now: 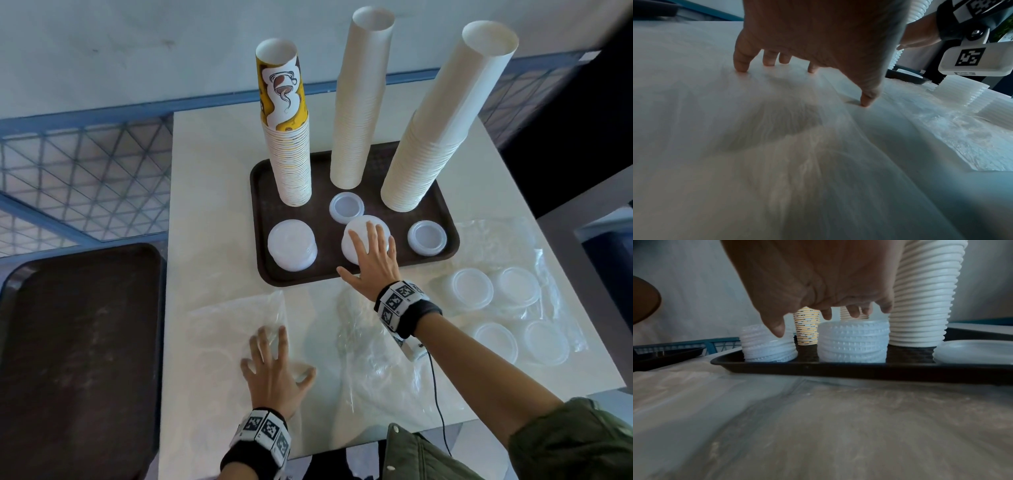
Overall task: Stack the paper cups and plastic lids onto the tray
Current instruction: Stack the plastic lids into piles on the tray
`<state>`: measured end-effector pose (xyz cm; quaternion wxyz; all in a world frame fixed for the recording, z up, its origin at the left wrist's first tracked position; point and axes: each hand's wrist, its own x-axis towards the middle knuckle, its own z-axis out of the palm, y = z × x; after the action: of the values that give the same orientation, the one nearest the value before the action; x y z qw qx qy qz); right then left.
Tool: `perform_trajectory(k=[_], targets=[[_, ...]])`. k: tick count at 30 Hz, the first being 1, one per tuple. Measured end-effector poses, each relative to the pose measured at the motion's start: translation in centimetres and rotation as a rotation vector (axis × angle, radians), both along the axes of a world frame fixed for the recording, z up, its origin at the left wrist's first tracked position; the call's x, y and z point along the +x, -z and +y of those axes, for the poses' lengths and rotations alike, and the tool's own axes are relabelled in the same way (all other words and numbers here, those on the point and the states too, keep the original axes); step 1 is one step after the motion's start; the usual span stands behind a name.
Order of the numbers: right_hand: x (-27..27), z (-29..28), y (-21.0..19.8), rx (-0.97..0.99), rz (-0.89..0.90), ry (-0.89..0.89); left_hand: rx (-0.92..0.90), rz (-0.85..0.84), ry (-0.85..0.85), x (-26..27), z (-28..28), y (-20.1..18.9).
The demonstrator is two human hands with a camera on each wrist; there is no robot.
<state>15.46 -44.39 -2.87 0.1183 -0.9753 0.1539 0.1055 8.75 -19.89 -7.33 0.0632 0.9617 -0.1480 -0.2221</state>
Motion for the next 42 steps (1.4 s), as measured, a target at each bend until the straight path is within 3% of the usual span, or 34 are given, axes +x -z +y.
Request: perform_trajectory(k=[8,16,23,29,36,42], targets=[[-2.4,-0.2,-2.4,0.131,-0.124,0.048,0.044,0.037,-0.061,0.6,-0.3,-0.9],[-12.7,-3.6,-4.6,0.198,-0.251,0.255,-0.008,0.022,0.014,2.2,-0.6,-3.6],[-21.6,-7.7,-3.9,0.139,-0.017,0.414,-0.328,0.020,0.284,1.9,-7.2,-7.7],[-23.0,-10.0,-2.9,0.167,0.119,0.312,-0.498,0.081,0.458,1.0,-17.9,-9.6],[-22.3,-11.9,-1.7,0.156,0.177,0.169,-0.313,0.130,0.533,0.2,-28.7,-8.2],[-21.7,-12.9,-0.7,0.126,0.240,0.069,-0.111,0.138,0.590,0.3,-32.8,-5.8]])
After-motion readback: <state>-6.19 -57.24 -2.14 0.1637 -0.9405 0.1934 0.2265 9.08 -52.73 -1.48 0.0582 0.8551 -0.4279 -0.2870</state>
